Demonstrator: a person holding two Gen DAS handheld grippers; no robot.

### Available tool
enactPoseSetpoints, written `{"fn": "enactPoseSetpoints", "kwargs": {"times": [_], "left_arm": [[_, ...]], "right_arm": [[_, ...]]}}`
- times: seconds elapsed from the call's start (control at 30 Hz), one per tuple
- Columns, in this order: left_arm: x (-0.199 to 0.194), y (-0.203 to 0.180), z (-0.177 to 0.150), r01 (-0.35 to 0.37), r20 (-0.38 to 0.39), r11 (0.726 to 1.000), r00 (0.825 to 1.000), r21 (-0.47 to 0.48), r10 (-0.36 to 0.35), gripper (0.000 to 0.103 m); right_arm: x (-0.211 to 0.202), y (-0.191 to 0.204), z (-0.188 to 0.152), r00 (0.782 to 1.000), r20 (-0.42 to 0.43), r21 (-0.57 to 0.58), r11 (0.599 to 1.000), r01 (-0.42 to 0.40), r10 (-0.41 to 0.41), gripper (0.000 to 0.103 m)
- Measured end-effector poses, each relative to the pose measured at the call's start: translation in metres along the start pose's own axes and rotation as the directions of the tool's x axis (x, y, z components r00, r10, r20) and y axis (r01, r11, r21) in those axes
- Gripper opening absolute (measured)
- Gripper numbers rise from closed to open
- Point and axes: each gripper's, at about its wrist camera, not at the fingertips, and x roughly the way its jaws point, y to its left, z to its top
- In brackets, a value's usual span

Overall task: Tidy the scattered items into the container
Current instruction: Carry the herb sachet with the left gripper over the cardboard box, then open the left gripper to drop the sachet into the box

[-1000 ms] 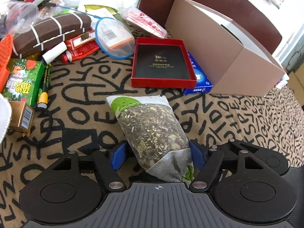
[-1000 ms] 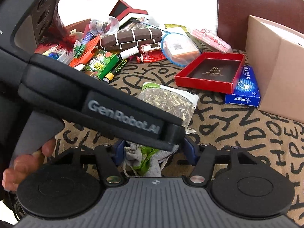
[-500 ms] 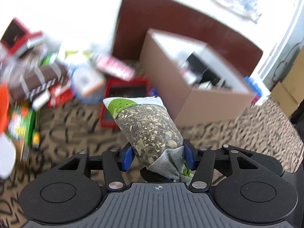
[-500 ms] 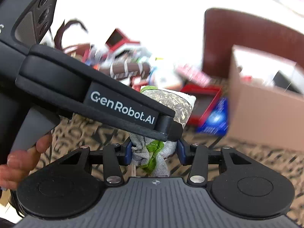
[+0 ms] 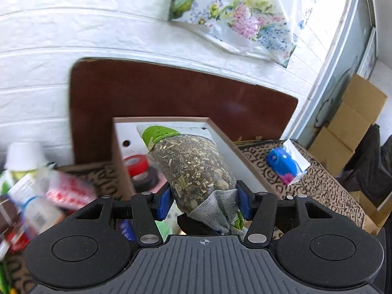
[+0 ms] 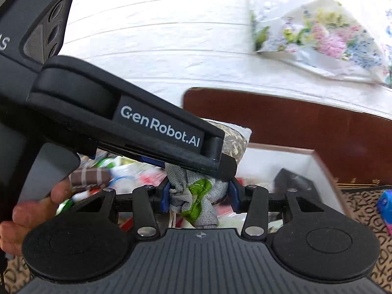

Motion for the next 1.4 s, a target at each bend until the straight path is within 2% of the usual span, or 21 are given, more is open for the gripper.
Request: {"fn": "enactPoseSetpoints", "kwargs": {"times": [0.17, 0.4, 0.57, 0.8, 0.83, 0.87, 0.9, 0.93, 1.0, 1.03, 1.1, 1.23, 1.3, 1.4], "left_arm": [[0.044, 0.006, 0.004, 0.004, -0.029, 1.000, 1.000, 0.017, -0.004, 0.056], [0.089, 0.032, -0.002, -0.017, -0.091, 1.000, 0.996, -0.013, 0.015, 0.056], [0.109, 0.048, -0.004, -0.027, -0.123, 0.999, 0.992, -0.033, 0.023, 0.056], [0.122, 0.055, 0.003, -0.038, -0.125, 0.998, 0.992, -0.040, 0.033, 0.057], [0.122, 0.055, 0.001, -0.042, -0.131, 0.998, 0.991, -0.035, 0.037, 0.060], [0.122, 0.056, -0.002, -0.047, -0.136, 0.998, 0.990, -0.030, 0.043, 0.070], [0.121, 0.055, -0.004, -0.052, -0.134, 0.998, 0.990, -0.018, 0.049, 0.071], [0.118, 0.053, -0.006, -0.056, -0.129, 0.998, 0.990, -0.003, 0.055, 0.077], [0.110, 0.047, -0.009, -0.038, -0.118, 0.999, 0.992, 0.020, 0.040, 0.093], [0.104, 0.044, -0.011, -0.026, -0.110, 0.999, 0.993, 0.029, 0.029, 0.100], [0.093, 0.036, -0.014, -0.012, -0.096, 0.999, 0.995, 0.048, 0.017, 0.103], [0.071, 0.025, -0.025, -0.008, -0.100, 0.998, 0.995, 0.069, 0.015, 0.103], [0.061, 0.023, -0.036, -0.026, -0.110, 0.998, 0.993, 0.055, 0.032, 0.103], [0.041, 0.024, -0.056, -0.028, -0.077, 1.000, 0.997, 0.003, 0.028, 0.103]], "right_arm": [[0.030, -0.023, -0.004, 0.999, -0.014, 0.028, 0.999, 0.031, -0.031, 0.051], [0.068, -0.043, -0.020, 0.997, -0.072, 0.064, 0.998, 0.026, -0.022, 0.051], [0.094, -0.046, -0.031, 0.993, -0.117, 0.071, 0.997, 0.017, -0.008, 0.051], [0.115, -0.049, -0.030, 0.990, -0.137, 0.075, 0.997, 0.028, -0.017, 0.051], [0.118, -0.049, -0.029, 0.990, -0.142, 0.070, 0.997, 0.024, -0.014, 0.052], [0.120, -0.049, -0.028, 0.989, -0.148, 0.063, 0.998, 0.021, -0.012, 0.053], [0.121, -0.048, -0.030, 0.988, -0.154, 0.053, 0.998, 0.019, -0.011, 0.055], [0.121, -0.046, -0.031, 0.987, -0.160, 0.043, 0.999, 0.018, -0.011, 0.058], [0.118, -0.042, -0.033, 0.986, -0.159, 0.014, 0.999, 0.046, -0.043, 0.079], [0.116, -0.040, -0.034, 0.985, -0.155, -0.011, 0.997, 0.075, -0.076, 0.084], [0.111, -0.038, -0.035, 0.981, -0.150, -0.051, 0.992, 0.113, -0.119, 0.099], [0.097, -0.039, -0.036, 0.978, -0.164, -0.018, 0.992, 0.124, -0.126, 0.103], [0.089, -0.040, -0.037, 0.977, -0.183, 0.026, 0.993, 0.116, -0.109, 0.103], [0.072, -0.040, -0.042, 0.980, -0.190, 0.103, 0.991, 0.085, -0.064, 0.103]]}}
